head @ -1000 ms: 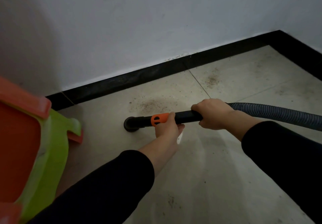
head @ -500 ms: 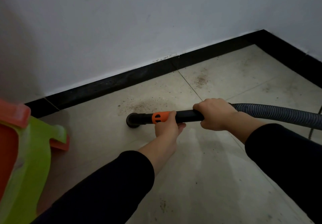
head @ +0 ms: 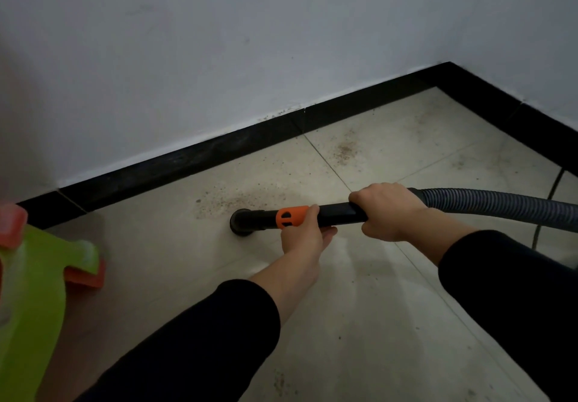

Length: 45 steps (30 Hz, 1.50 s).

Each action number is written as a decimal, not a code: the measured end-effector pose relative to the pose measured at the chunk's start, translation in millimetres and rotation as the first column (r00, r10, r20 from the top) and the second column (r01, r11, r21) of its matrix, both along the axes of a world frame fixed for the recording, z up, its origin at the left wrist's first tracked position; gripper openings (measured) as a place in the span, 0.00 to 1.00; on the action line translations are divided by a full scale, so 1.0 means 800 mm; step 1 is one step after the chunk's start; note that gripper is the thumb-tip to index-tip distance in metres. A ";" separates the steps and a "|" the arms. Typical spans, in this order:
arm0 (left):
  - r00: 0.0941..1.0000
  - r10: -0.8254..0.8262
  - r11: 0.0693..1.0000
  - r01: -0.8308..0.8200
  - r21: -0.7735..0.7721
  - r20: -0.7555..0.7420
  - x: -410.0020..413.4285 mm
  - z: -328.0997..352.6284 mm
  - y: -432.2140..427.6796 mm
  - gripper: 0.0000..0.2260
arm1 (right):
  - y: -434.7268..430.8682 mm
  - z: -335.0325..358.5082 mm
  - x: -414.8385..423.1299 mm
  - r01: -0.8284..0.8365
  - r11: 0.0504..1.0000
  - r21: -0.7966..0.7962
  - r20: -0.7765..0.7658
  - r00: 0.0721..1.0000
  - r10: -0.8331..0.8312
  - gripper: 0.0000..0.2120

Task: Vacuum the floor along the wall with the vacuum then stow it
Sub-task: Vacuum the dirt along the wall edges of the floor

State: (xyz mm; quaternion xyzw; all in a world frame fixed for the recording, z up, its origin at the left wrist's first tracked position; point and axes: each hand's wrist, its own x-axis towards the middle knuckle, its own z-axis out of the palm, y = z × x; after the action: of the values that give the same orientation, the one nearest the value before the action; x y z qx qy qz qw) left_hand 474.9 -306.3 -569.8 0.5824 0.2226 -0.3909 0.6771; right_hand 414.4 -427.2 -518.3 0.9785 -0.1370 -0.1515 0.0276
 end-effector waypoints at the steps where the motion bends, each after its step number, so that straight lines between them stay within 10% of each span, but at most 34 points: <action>1: 1.000 -0.006 1.000 0.006 -0.002 -0.003 -0.003 0.000 -0.003 0.15 | -0.003 0.000 -0.003 0.010 1.000 -0.001 -0.003 1.000 -0.010 0.09; 45: 0.993 -0.111 0.989 0.115 -0.089 0.048 -0.023 -0.010 -0.091 0.10 | -0.065 0.000 -0.040 0.134 0.985 -0.107 0.023 0.991 -0.132 0.05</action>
State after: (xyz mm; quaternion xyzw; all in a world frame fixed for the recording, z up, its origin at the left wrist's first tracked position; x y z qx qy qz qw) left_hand 456.2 -379.5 -577.6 0.5706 0.1568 -0.4258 0.6845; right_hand 382.3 -479.2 -518.5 0.9655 -0.2102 -0.1375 0.0694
